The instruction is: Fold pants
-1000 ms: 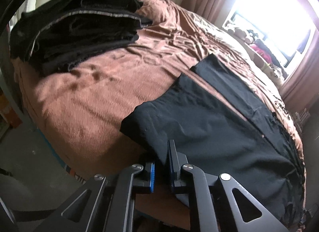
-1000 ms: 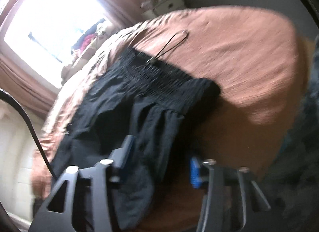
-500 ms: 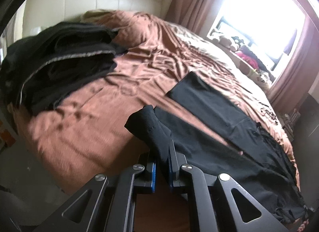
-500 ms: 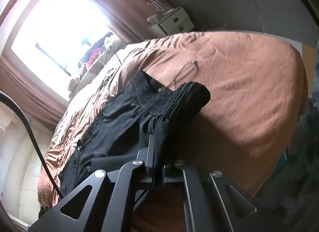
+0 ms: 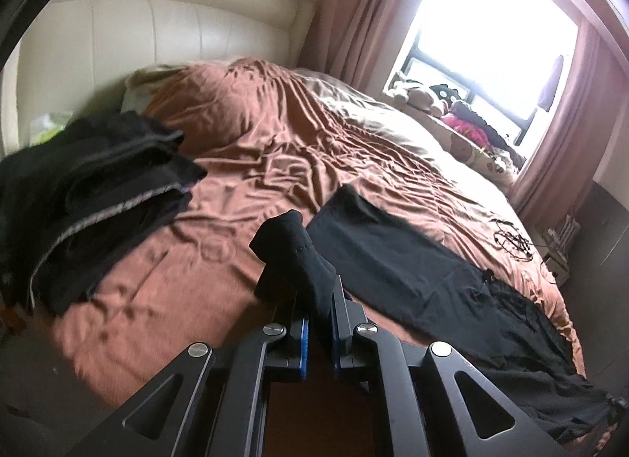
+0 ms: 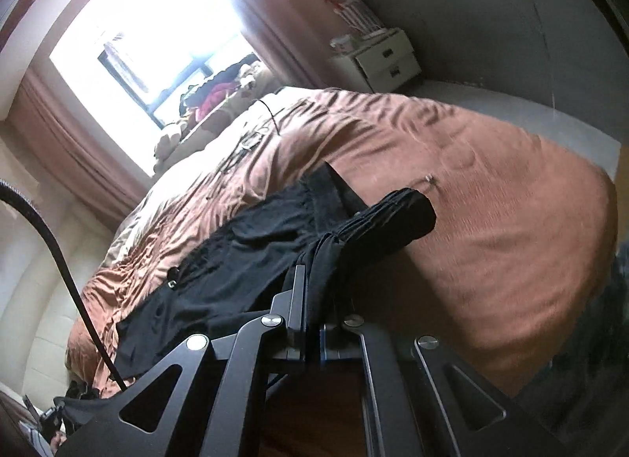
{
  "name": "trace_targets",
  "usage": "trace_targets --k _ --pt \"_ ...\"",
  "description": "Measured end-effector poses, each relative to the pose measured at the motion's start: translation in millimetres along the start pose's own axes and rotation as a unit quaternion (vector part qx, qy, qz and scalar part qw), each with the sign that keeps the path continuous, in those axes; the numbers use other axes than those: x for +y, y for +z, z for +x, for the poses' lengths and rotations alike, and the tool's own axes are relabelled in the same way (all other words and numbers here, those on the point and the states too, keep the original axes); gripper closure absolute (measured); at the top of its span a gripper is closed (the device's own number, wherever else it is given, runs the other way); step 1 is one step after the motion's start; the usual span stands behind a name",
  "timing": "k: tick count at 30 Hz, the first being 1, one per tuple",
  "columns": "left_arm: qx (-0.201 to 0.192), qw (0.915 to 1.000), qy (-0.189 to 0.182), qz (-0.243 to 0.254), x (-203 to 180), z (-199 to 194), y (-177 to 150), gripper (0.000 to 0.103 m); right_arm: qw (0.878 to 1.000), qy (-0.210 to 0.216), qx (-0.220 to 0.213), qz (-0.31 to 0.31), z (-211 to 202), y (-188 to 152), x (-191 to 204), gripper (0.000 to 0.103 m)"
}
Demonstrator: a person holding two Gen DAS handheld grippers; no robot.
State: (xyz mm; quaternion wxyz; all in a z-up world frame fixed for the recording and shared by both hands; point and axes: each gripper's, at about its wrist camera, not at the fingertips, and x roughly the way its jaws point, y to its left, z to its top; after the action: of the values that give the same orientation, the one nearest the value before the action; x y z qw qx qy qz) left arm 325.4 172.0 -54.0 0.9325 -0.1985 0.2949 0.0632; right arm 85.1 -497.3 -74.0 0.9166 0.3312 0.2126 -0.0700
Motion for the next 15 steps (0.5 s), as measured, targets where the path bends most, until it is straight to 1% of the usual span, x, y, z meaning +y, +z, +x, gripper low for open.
trace_targets --k 8,11,15 --pt "0.0 0.9999 -0.003 0.016 -27.3 32.8 41.6 0.094 1.0 -0.011 0.0 -0.02 22.6 34.9 26.9 0.103" --pt "0.008 0.9999 -0.007 0.007 -31.4 50.3 53.6 0.094 1.0 -0.007 -0.002 -0.019 34.8 48.4 36.7 0.103" --pt "0.015 0.9999 0.003 0.003 -37.4 78.6 68.8 0.094 1.0 -0.016 0.002 -0.017 59.0 63.1 48.9 0.103"
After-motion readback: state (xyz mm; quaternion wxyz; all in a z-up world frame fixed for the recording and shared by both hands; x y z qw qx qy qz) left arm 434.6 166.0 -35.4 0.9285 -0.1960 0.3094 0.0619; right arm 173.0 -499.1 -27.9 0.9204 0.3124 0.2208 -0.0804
